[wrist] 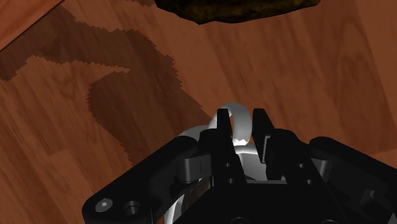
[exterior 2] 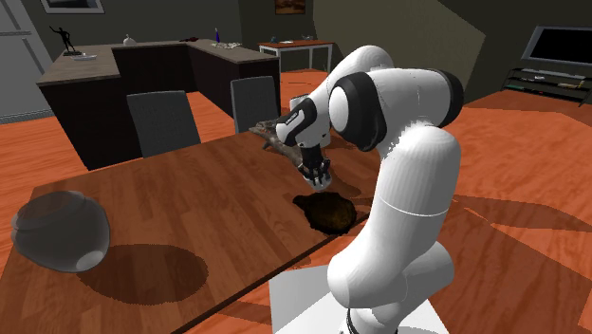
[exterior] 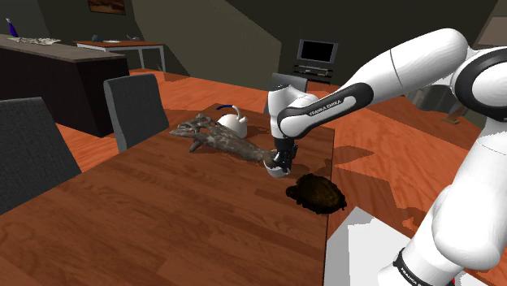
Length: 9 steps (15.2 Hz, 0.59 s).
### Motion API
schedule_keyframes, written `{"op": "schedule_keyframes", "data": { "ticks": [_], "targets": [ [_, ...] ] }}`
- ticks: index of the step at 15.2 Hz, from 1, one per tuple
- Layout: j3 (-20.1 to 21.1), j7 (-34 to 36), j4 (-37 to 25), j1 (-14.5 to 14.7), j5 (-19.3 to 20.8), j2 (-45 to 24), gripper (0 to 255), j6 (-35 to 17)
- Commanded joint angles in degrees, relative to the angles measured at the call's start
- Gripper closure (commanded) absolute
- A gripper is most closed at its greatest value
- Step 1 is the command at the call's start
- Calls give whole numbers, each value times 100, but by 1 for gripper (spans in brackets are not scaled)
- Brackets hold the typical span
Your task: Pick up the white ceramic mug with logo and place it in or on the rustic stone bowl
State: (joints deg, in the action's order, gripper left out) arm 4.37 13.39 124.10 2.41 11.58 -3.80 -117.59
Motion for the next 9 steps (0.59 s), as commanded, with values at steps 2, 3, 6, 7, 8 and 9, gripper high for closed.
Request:
{"op": "schedule_keyframes", "data": {
  "ticks": [2,3,6,7,8,9],
  "targets": [
    [0,0,0,0,-1,-3,255,-1],
    [0,0,0,0,-1,-3,255,-1],
    [5,-48,-102,2,-33,115,255,214],
    [6,-63,-138,3,-44,152,255,286],
    [8,-78,-176,4,-53,188,255,358],
    [9,-94,-215,4,-63,223,255,430]
  ]
}}
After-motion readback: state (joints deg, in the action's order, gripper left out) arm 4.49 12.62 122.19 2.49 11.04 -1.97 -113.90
